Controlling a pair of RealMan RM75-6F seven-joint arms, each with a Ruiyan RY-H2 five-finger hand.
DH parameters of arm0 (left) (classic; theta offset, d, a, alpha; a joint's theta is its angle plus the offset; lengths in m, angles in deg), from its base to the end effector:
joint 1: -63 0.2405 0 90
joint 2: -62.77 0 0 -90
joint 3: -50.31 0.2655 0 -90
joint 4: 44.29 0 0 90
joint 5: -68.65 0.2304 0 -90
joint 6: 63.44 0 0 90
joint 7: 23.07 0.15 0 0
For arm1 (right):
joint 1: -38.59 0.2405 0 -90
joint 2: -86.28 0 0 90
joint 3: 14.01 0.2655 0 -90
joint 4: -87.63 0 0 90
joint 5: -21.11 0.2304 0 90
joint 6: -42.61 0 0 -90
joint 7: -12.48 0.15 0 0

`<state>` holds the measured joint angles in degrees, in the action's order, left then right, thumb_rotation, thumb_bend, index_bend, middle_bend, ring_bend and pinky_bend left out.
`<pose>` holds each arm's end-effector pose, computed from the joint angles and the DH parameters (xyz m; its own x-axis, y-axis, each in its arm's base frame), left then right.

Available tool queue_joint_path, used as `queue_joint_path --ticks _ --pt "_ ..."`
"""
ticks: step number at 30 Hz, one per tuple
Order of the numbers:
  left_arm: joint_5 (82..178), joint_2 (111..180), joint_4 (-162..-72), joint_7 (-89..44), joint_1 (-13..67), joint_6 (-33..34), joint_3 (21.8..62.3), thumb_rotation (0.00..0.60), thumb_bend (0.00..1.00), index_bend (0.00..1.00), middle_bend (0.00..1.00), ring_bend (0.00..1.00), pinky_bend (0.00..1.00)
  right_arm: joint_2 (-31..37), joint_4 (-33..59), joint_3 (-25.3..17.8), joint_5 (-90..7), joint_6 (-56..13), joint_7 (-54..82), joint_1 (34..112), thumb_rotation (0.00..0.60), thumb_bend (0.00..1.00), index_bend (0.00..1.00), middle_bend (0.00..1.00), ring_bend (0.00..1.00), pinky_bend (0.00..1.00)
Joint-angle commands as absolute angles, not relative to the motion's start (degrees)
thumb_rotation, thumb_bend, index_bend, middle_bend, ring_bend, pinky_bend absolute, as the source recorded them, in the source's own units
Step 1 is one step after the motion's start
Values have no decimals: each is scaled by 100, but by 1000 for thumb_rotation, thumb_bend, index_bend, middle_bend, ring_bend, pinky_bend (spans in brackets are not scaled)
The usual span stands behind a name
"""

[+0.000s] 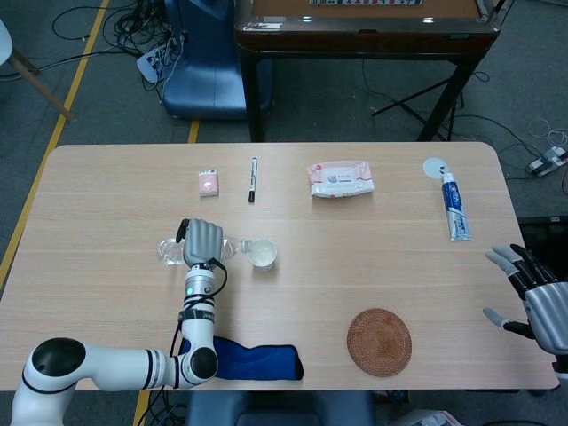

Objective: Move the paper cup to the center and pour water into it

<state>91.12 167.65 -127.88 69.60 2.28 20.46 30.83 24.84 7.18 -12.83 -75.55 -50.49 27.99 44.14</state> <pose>-0.0649 0.3820 -0.0606 0.9344 0.1700 0.3129 0.3277 -0.0665 -0.9424 -0.3387 -0.1869 0.1845 0.3740 0.0777 0.9242 -0.8986 -0.2162 0.3819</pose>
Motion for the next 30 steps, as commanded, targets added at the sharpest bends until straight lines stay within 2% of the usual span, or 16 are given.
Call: queue_joint_path --ticks 1,6,12,18,30 --pt "9177 16687 -12869 6544 350 1936 3027 600 58 721 772 594 610 2484 715 -1281 -7550 -5042 2796 4417 600 0 179 157 82 321" --pt "9220 16555 -12999 5673 595 1777 2813 600 58 721 772 594 610 2482 717 -1278 -7537 -5024 2800 4423 600 0 179 156 82 321" --pt "10135 16429 -12756 4313 965 1645 3058 600 58 721 772 593 610 2471 710 -1284 -7542 -4996 2770 4436 600 0 179 156 82 322" --pt "10743 16390 -12419 3024 1333 1572 3090 600 58 721 772 593 610 2463 706 -1287 -7529 -4950 2746 4453 600 0 179 156 82 321" --pt "11060 16389 -12034 1544 1922 1410 3010 600 58 721 773 593 610 2446 712 -1282 -7493 -4891 2712 4473 600 0 179 156 82 321"
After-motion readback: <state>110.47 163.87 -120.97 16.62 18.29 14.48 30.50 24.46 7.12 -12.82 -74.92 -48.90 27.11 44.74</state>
